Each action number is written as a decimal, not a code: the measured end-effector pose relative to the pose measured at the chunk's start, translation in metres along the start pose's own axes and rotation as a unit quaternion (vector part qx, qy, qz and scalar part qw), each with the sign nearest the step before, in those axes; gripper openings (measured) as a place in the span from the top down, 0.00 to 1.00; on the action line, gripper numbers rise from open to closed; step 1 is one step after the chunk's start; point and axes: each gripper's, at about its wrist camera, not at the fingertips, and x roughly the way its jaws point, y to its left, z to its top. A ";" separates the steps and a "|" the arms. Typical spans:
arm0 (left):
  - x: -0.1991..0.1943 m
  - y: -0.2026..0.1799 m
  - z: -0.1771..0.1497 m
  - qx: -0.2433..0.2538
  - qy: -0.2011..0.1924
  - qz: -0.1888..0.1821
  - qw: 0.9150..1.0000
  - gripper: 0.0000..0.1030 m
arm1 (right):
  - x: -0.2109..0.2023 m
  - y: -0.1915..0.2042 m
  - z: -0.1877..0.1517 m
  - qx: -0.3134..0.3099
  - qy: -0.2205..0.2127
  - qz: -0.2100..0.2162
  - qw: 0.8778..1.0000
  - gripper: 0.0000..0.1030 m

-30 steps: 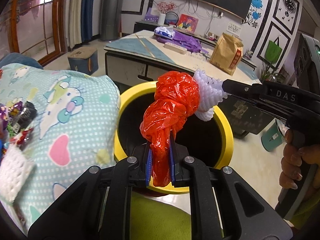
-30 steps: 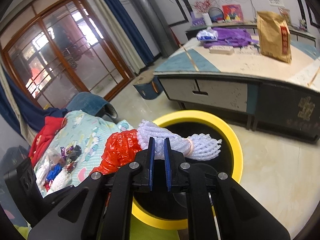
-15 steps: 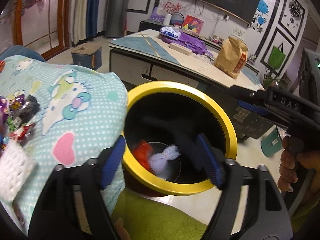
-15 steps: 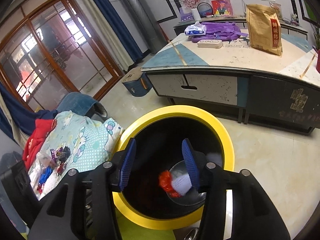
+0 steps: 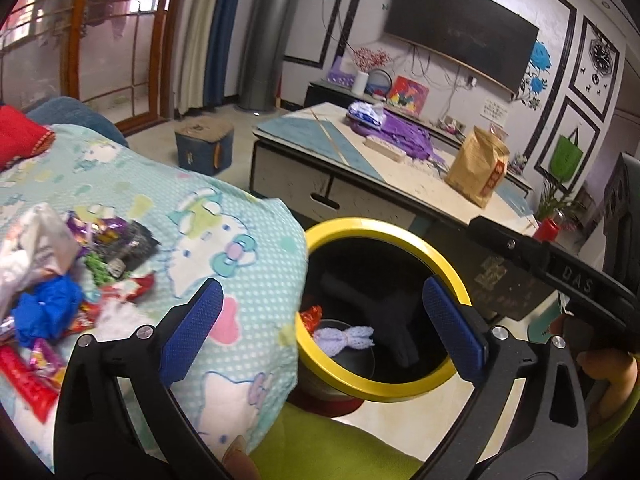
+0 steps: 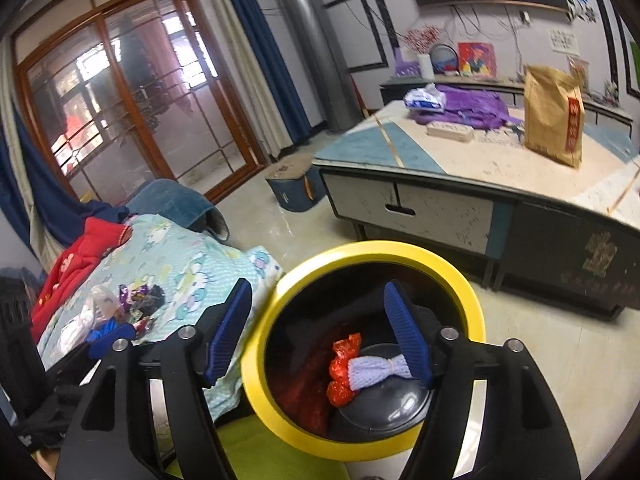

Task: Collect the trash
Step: 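Move both tools back over the trash on the bed, then grasp the white printed plastic bag with the left tool while the right tool grasps a white foam net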

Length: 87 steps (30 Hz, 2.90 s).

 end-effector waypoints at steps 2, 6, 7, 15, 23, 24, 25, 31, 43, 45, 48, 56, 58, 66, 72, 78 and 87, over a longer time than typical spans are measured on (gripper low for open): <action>-0.007 0.005 0.002 -0.002 -0.007 0.006 1.000 0.11 | -0.002 0.006 0.000 -0.006 -0.002 0.003 1.000 0.33; -0.022 0.017 0.004 -0.013 -0.024 0.024 0.999 0.11 | -0.003 0.022 -0.003 -0.024 0.001 0.014 1.000 0.31; -0.025 0.020 0.004 -0.014 -0.027 0.028 0.999 0.11 | -0.004 0.025 -0.004 -0.026 0.001 0.016 1.000 0.30; -0.057 0.049 0.006 -0.035 -0.069 0.067 0.995 0.11 | -0.005 0.064 -0.015 -0.043 0.025 0.056 0.997 0.26; -0.084 0.077 0.006 -0.053 -0.100 0.106 0.988 0.11 | -0.007 0.100 -0.029 -0.086 0.040 0.082 0.992 0.23; -0.087 0.079 0.006 -0.055 -0.101 0.109 0.987 0.11 | -0.007 0.104 -0.030 -0.088 0.041 0.084 0.992 0.23; -0.089 0.082 0.005 -0.058 -0.102 0.113 0.987 0.11 | -0.007 0.108 -0.031 -0.092 0.042 0.088 0.991 0.23; -0.104 0.107 0.003 -0.083 -0.108 0.137 0.981 0.11 | -0.005 0.135 -0.039 -0.121 0.051 0.108 0.986 0.23; -0.135 0.176 -0.005 -0.163 -0.113 0.181 0.963 0.11 | 0.008 0.200 -0.066 -0.167 0.094 0.160 0.968 0.23; -0.138 0.183 -0.008 -0.175 -0.111 0.182 0.961 0.11 | 0.014 0.210 -0.072 -0.169 0.107 0.164 0.966 0.23; -0.141 0.195 -0.012 -0.194 -0.103 0.179 0.959 0.11 | 0.021 0.221 -0.079 -0.170 0.126 0.168 0.963 0.23; -0.130 0.224 -0.030 -0.260 -0.072 0.147 0.952 0.11 | 0.036 0.244 -0.095 -0.178 0.158 0.173 0.956 0.23; -0.126 0.230 -0.036 -0.276 -0.065 0.135 0.949 0.11 | 0.041 0.247 -0.098 -0.176 0.167 0.173 0.954 0.23; -0.116 0.240 -0.048 -0.311 -0.054 0.093 0.944 0.11 | 0.051 0.245 -0.110 -0.170 0.192 0.176 0.950 0.39; -0.116 0.238 -0.048 -0.315 -0.052 0.083 0.944 0.29 | 0.056 0.236 -0.115 -0.158 0.213 0.181 0.947 0.55; -0.116 0.238 -0.046 -0.318 -0.048 0.081 0.944 0.42 | 0.051 0.233 -0.117 -0.164 0.214 0.185 0.945 0.69; -0.127 0.238 -0.045 -0.320 -0.063 0.083 0.942 0.63 | 0.039 0.226 -0.111 -0.170 0.190 0.180 0.950 0.78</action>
